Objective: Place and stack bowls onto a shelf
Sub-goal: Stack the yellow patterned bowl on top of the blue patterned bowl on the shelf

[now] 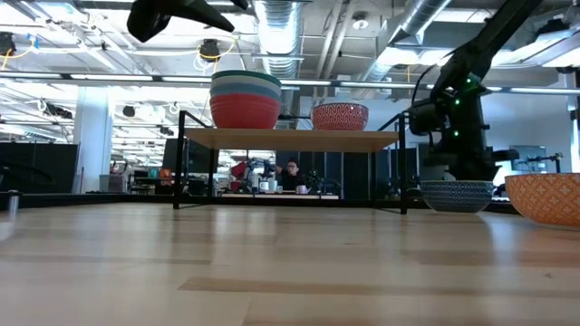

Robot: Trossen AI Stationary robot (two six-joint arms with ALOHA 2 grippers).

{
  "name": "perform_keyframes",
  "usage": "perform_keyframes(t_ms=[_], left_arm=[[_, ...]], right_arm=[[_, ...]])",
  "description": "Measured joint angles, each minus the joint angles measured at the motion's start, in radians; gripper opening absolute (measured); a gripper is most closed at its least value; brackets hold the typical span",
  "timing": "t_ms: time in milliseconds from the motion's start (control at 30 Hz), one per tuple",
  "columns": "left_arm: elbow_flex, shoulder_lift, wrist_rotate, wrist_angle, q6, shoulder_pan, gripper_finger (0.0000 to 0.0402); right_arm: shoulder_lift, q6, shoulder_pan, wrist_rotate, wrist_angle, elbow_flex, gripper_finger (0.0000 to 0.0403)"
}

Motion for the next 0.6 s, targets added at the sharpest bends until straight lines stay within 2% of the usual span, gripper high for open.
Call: perform_keyframes(t_ms=[233, 433, 600], left_arm=[[0.0, 0.0, 0.055, -0.061, -0.008, -0.003, 0.013], [0.0, 0.0, 0.064, -0.132, -0.001, -0.001, 0.013], [0.0, 0.0, 0.095, -0.132, 0.065, 0.029, 0.013]], right_arm=[[-0.036, 0.046, 0.064, -0.066, -0.003, 0.004, 0.0055], [-0.127, 0.125, 0.109, -0.062, -0.045, -0.001, 0.0044], [-0.186, 0.171, 0.157, -0.058, -0.1, -0.001, 0.0042]])
